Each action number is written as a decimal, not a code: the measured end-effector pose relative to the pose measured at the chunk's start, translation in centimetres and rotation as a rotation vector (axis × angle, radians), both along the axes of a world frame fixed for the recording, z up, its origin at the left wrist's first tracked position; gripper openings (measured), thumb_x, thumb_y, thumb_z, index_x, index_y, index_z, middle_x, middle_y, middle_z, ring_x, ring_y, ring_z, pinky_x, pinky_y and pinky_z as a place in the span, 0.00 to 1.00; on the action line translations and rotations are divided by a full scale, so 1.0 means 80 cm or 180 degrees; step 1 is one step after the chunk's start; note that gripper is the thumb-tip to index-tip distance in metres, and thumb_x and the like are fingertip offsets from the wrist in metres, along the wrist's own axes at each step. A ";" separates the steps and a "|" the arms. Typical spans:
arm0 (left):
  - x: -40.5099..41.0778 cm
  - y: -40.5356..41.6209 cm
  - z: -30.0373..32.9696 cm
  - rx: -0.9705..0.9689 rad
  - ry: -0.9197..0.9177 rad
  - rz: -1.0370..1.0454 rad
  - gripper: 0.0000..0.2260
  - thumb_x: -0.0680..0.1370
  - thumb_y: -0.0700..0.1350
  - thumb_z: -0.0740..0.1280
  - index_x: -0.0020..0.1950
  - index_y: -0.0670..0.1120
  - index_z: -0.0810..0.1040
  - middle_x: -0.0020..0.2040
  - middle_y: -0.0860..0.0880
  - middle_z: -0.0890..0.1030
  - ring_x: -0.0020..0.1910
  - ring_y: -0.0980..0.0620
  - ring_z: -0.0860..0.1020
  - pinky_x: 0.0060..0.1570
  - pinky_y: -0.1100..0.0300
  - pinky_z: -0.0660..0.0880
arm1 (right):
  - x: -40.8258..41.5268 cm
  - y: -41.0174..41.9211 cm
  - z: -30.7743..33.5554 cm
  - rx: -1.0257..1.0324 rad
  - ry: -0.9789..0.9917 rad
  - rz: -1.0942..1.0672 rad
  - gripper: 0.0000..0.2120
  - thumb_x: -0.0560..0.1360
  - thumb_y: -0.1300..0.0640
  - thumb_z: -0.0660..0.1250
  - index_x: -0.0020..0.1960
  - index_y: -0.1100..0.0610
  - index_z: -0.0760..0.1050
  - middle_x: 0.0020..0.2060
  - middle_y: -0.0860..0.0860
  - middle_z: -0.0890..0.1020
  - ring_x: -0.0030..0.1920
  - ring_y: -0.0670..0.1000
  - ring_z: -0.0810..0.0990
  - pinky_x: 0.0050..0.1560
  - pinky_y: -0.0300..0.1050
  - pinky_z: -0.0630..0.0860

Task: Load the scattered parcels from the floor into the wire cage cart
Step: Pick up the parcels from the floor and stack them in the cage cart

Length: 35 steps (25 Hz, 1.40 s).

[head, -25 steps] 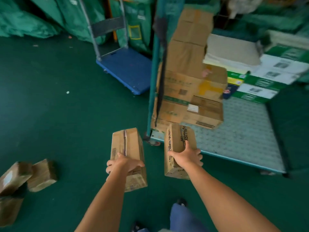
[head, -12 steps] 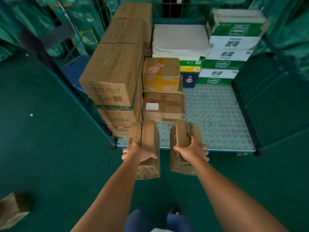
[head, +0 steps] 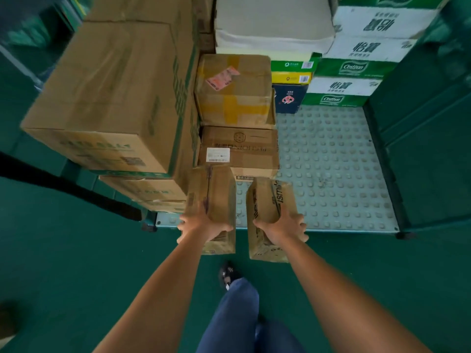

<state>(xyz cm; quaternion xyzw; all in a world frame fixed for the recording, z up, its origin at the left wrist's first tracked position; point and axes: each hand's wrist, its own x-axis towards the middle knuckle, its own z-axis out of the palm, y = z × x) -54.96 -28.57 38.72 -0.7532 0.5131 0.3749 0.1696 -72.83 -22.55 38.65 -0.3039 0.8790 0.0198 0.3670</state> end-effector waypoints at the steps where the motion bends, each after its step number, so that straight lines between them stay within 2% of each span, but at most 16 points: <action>1: -0.003 -0.017 -0.020 -0.0001 -0.0044 -0.0082 0.56 0.62 0.66 0.75 0.78 0.57 0.42 0.76 0.35 0.50 0.74 0.32 0.54 0.69 0.36 0.62 | -0.001 -0.019 -0.019 0.0000 -0.0009 0.0030 0.47 0.65 0.28 0.67 0.76 0.44 0.52 0.73 0.62 0.55 0.72 0.65 0.60 0.68 0.62 0.64; 6: -0.013 -0.079 -0.136 -0.0003 0.0038 0.0016 0.53 0.64 0.64 0.75 0.76 0.65 0.41 0.76 0.38 0.43 0.74 0.31 0.50 0.68 0.33 0.61 | -0.005 -0.095 -0.131 -0.0127 -0.0164 0.0136 0.46 0.65 0.30 0.69 0.75 0.46 0.53 0.72 0.58 0.55 0.69 0.65 0.61 0.68 0.62 0.63; 11: -0.012 -0.099 -0.232 -0.0064 -0.0188 -0.0017 0.55 0.61 0.66 0.75 0.75 0.67 0.39 0.75 0.41 0.46 0.73 0.35 0.55 0.67 0.36 0.64 | -0.002 -0.128 -0.226 -0.0205 -0.0076 0.0228 0.46 0.65 0.31 0.70 0.74 0.45 0.53 0.72 0.55 0.53 0.67 0.63 0.62 0.66 0.60 0.65; 16: -0.003 -0.092 -0.282 -0.0160 -0.0234 0.0017 0.55 0.61 0.67 0.75 0.74 0.68 0.39 0.74 0.41 0.50 0.70 0.36 0.57 0.67 0.38 0.63 | 0.006 -0.130 -0.279 -0.0342 0.0049 0.0342 0.44 0.64 0.31 0.71 0.71 0.48 0.55 0.69 0.56 0.57 0.64 0.62 0.63 0.64 0.58 0.66; 19: -0.004 -0.089 -0.295 -0.0214 -0.0314 -0.0027 0.55 0.61 0.67 0.74 0.74 0.67 0.37 0.74 0.40 0.49 0.71 0.37 0.57 0.65 0.39 0.65 | 0.010 -0.132 -0.299 -0.0375 0.0058 0.0518 0.44 0.63 0.32 0.71 0.69 0.49 0.57 0.67 0.57 0.58 0.65 0.61 0.64 0.64 0.58 0.67; 21: -0.017 -0.082 -0.297 -0.0017 -0.0382 0.0067 0.55 0.62 0.67 0.74 0.75 0.66 0.37 0.75 0.39 0.48 0.71 0.37 0.56 0.65 0.39 0.66 | 0.010 -0.130 -0.306 -0.0317 0.0128 0.0777 0.43 0.63 0.31 0.71 0.68 0.49 0.57 0.66 0.57 0.59 0.64 0.61 0.65 0.64 0.58 0.67; 23: -0.040 -0.081 -0.297 0.0278 -0.0336 0.0414 0.54 0.63 0.65 0.75 0.76 0.63 0.38 0.75 0.40 0.46 0.71 0.35 0.57 0.64 0.38 0.67 | 0.002 -0.126 -0.306 -0.0199 0.0249 0.0949 0.42 0.64 0.32 0.70 0.69 0.49 0.57 0.66 0.57 0.60 0.64 0.61 0.65 0.63 0.56 0.67; 25: -0.058 -0.091 -0.302 0.0420 0.0022 0.1158 0.48 0.71 0.59 0.72 0.77 0.61 0.39 0.77 0.41 0.45 0.66 0.34 0.65 0.60 0.42 0.72 | -0.015 -0.121 -0.305 -0.0038 0.0452 0.1010 0.42 0.64 0.33 0.70 0.70 0.49 0.56 0.67 0.58 0.59 0.65 0.61 0.64 0.64 0.56 0.65; 27: -0.063 -0.108 -0.305 0.0631 0.0594 0.1871 0.39 0.79 0.51 0.63 0.78 0.56 0.36 0.77 0.40 0.52 0.52 0.39 0.74 0.53 0.46 0.77 | -0.039 -0.118 -0.304 0.0082 0.0636 0.0996 0.42 0.65 0.33 0.70 0.71 0.48 0.56 0.69 0.58 0.59 0.66 0.62 0.63 0.65 0.57 0.64; 28: -0.064 -0.116 -0.305 0.0756 0.0784 0.1937 0.35 0.81 0.46 0.59 0.78 0.53 0.36 0.75 0.39 0.59 0.50 0.41 0.75 0.51 0.47 0.78 | -0.054 -0.117 -0.304 0.0114 0.0703 0.0963 0.43 0.65 0.33 0.70 0.71 0.48 0.56 0.69 0.59 0.59 0.66 0.63 0.63 0.65 0.57 0.64; 29: -0.064 -0.121 -0.305 0.0752 0.0739 0.1701 0.32 0.81 0.43 0.57 0.79 0.48 0.39 0.72 0.38 0.65 0.53 0.40 0.76 0.52 0.47 0.78 | -0.067 -0.117 -0.305 0.0145 0.0771 0.0936 0.43 0.65 0.34 0.70 0.71 0.48 0.56 0.69 0.59 0.59 0.66 0.63 0.63 0.65 0.57 0.64; 31: -0.066 -0.126 -0.301 0.0362 0.0062 0.0487 0.32 0.79 0.38 0.61 0.77 0.44 0.48 0.69 0.38 0.68 0.59 0.39 0.75 0.54 0.48 0.77 | -0.089 -0.115 -0.306 0.0226 0.0875 0.0884 0.43 0.65 0.34 0.70 0.72 0.48 0.56 0.68 0.59 0.59 0.66 0.63 0.63 0.66 0.58 0.64; 33: -0.071 -0.129 -0.298 -0.0207 -0.0539 -0.1051 0.39 0.73 0.35 0.68 0.77 0.50 0.49 0.70 0.40 0.62 0.63 0.41 0.71 0.52 0.49 0.76 | -0.099 -0.114 -0.309 0.0272 0.0853 0.0829 0.43 0.65 0.34 0.70 0.72 0.48 0.55 0.68 0.59 0.59 0.66 0.64 0.62 0.65 0.58 0.64; 35: -0.081 -0.135 -0.301 -0.0315 -0.0710 -0.2378 0.46 0.70 0.35 0.71 0.78 0.56 0.46 0.72 0.43 0.55 0.65 0.43 0.65 0.53 0.51 0.74 | -0.101 -0.112 -0.314 0.0261 0.0765 0.0910 0.44 0.65 0.33 0.70 0.72 0.47 0.54 0.68 0.59 0.59 0.66 0.64 0.62 0.66 0.59 0.64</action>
